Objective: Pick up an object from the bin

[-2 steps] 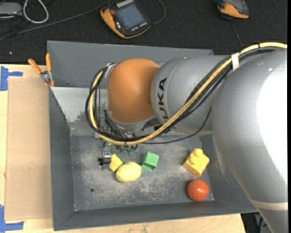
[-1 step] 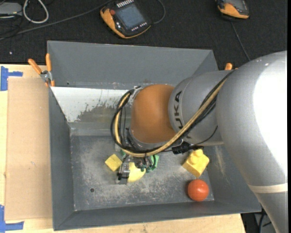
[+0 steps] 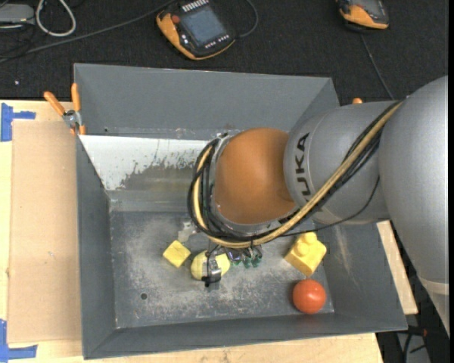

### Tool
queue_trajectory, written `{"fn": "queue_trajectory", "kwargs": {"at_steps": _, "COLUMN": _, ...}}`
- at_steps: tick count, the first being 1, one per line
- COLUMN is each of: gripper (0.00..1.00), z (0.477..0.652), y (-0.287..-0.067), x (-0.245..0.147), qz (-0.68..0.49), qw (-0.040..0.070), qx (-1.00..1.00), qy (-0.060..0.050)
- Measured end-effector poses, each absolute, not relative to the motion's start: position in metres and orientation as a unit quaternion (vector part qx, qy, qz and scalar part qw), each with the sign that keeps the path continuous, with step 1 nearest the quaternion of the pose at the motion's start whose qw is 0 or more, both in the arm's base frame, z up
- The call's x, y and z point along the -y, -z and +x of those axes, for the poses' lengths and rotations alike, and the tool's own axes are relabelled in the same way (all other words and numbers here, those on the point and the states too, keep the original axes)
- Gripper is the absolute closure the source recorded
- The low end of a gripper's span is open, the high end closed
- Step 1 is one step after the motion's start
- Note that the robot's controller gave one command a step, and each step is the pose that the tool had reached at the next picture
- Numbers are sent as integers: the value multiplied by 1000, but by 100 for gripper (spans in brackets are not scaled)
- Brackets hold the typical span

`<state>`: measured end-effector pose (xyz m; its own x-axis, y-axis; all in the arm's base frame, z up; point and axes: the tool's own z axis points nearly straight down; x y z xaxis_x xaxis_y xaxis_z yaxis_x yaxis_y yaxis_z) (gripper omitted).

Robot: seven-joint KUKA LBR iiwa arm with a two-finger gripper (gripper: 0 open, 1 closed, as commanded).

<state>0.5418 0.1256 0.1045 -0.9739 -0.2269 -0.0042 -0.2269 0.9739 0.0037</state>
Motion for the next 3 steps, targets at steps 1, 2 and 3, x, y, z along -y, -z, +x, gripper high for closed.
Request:
{"fn": "queue_trajectory", "kwargs": {"at_steps": 1, "gripper": 0, "z": 544, "y": -101, "x": -105, "qz": 61, "qw": 0, "qx": -998, "qy": -2}}
{"fn": "queue_trajectory", "kwargs": {"at_steps": 2, "gripper": 0, "z": 549, "y": -78, "x": -90, "qz": -28, "qw": 1, "qx": -1000, "qy": -2}}
{"fn": "queue_trajectory", "kwargs": {"at_steps": 3, "gripper": 100, "z": 536, "y": -69, "x": -90, "qz": 124, "qw": -1, "qx": -992, "qy": -2}}
